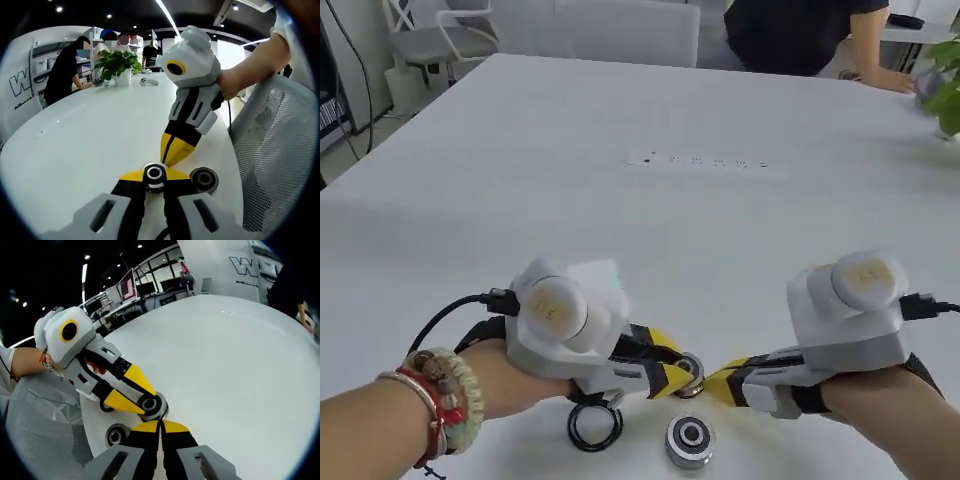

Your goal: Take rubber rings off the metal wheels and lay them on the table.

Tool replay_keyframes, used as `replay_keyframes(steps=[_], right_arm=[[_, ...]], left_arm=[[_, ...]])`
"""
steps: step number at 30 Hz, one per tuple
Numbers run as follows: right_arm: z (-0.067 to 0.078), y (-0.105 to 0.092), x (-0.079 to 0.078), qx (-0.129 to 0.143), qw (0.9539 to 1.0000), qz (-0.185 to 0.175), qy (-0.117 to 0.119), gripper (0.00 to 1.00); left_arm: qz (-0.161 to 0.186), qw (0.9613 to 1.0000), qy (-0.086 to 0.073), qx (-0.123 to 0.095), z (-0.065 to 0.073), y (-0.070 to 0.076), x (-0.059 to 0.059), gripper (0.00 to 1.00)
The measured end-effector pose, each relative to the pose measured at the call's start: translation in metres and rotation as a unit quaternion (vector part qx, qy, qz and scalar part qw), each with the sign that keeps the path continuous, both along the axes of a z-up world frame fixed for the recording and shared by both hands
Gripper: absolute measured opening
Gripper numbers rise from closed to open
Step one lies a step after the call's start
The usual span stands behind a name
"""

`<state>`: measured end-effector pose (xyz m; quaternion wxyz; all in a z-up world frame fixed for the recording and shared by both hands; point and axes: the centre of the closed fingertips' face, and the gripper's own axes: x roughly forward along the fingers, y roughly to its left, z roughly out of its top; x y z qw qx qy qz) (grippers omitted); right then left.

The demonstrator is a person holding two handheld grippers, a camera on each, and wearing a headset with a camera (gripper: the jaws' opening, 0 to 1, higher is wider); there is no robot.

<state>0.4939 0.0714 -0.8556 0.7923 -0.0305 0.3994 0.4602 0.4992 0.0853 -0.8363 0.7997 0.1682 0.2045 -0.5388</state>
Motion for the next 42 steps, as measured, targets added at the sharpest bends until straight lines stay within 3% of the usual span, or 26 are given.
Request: replay_keyframes(steps=[7,13,16,23,42], right_arm=[[0.008,-0.001,0.000,0.051,0.9977,-0.027,0.035,0.00],[0.009,0.001,0.000,0.046,0.9974,-0.029,0.046,0.00],[0.011,0.002,-0.002,0.037,0.9987,-0.013,0.033,0.00],[0.012,0.001,0.000,0.056,0.9967,-0.029,0.052,0.00],[0.015,0.004,-0.001,0.065,0.9960,-0.032,0.053,0.00]], left_arm=[[-0.001,1.0000,0.002,-0.005,0.000,0.001,-0.001,0.07],[-0.008,0.9999,0.006,-0.009,0.000,0.002,-0.002,0.07],[-0.015,0.9998,0.006,-0.010,0.000,0.001,-0.002,0.07],[-0.018,0.9998,0.005,-0.010,0.000,0.001,-0.002,0.07],[-0.027,0.9995,0.001,-0.014,0.000,0.000,-0.003,0.07]])
